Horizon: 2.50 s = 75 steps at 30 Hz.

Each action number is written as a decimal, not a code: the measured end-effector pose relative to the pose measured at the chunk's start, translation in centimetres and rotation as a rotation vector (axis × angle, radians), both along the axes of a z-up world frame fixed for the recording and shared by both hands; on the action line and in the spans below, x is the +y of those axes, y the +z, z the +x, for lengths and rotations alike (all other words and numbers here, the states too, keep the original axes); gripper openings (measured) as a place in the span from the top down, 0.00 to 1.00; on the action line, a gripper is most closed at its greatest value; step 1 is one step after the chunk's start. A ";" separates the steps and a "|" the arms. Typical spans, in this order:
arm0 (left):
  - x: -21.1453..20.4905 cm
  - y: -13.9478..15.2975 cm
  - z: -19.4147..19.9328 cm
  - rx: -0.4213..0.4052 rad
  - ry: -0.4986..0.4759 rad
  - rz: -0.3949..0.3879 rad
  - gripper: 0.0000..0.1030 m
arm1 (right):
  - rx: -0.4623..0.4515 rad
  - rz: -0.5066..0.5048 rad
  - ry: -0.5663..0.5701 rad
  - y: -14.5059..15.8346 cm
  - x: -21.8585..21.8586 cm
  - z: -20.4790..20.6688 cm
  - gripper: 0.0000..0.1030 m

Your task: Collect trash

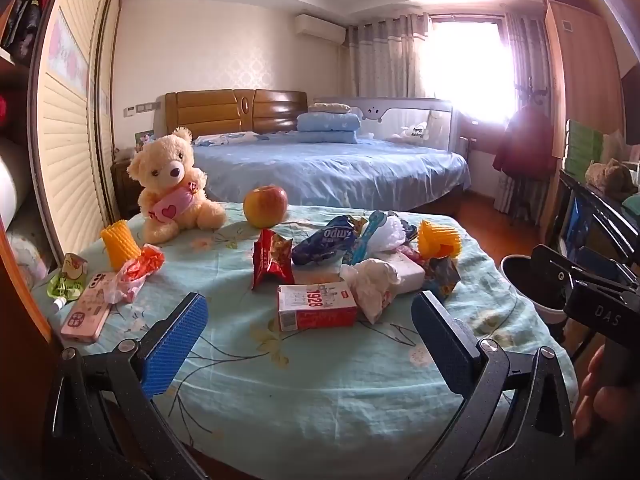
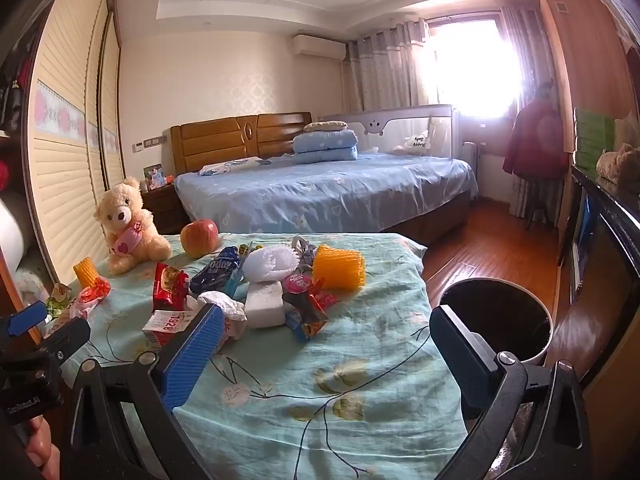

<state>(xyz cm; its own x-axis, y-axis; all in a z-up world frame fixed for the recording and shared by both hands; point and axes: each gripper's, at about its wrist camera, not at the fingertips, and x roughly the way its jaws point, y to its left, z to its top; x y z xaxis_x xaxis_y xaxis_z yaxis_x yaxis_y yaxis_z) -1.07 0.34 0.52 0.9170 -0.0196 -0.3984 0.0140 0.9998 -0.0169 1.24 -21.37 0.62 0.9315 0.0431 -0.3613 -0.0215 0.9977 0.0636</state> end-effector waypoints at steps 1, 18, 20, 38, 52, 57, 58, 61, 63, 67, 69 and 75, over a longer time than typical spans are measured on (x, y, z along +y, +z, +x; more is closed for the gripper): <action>0.0 0.0 0.0 0.001 0.000 0.000 0.00 | 0.000 0.001 0.001 0.0 -0.5 0.0 0.00; 0.2 -0.1 0.3 0.006 -0.001 -0.002 0.00 | -0.004 -0.008 0.012 -0.3 0.0 0.1 0.00; 0.2 -0.2 0.3 0.006 0.000 -0.001 0.00 | -0.002 -0.005 0.015 -0.3 0.1 0.2 0.00; 0.2 -0.4 0.5 0.010 0.000 -0.001 0.00 | 0.035 -0.027 0.024 -0.5 0.5 0.4 0.00; 0.6 -1.2 0.7 0.024 0.002 -0.007 0.00 | 0.035 -0.021 0.032 -0.9 0.8 0.5 0.00; 1.3 -1.6 1.3 0.046 0.016 -0.004 0.00 | 0.128 -0.052 0.053 -1.2 1.0 1.1 0.00; 1.4 -1.7 1.5 0.052 0.018 -0.002 0.00 | 0.157 -0.041 0.064 -1.3 1.0 1.3 0.00; 2.3 -2.4 2.4 0.083 0.022 -0.011 0.02 | 0.172 -0.029 0.105 -1.8 1.3 2.0 0.00; 3.0 -2.9 3.1 0.112 0.020 -0.021 0.05 | 0.192 -0.005 0.135 -2.3 1.6 2.4 0.01; 4.3 -4.2 4.8 0.170 -0.005 -0.033 0.12 | 0.222 0.016 0.175 -3.5 2.3 3.7 0.07; 4.7 -4.8 5.8 0.200 -0.029 -0.029 0.16 | 0.241 0.023 0.189 -4.1 2.7 4.5 0.16; 5.3 -6.4 9.0 0.276 -0.111 -0.029 0.28 | 0.326 0.090 0.263 -5.4 3.9 7.3 0.36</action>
<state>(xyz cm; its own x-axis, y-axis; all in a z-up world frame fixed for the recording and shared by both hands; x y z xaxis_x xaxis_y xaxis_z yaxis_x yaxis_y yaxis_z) 7.89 5.63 -5.93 0.7654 -0.1289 -0.6305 0.1141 0.9914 -0.0642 8.49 -17.48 -4.78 0.7224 0.3085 -0.6188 -0.2386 0.9512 0.1957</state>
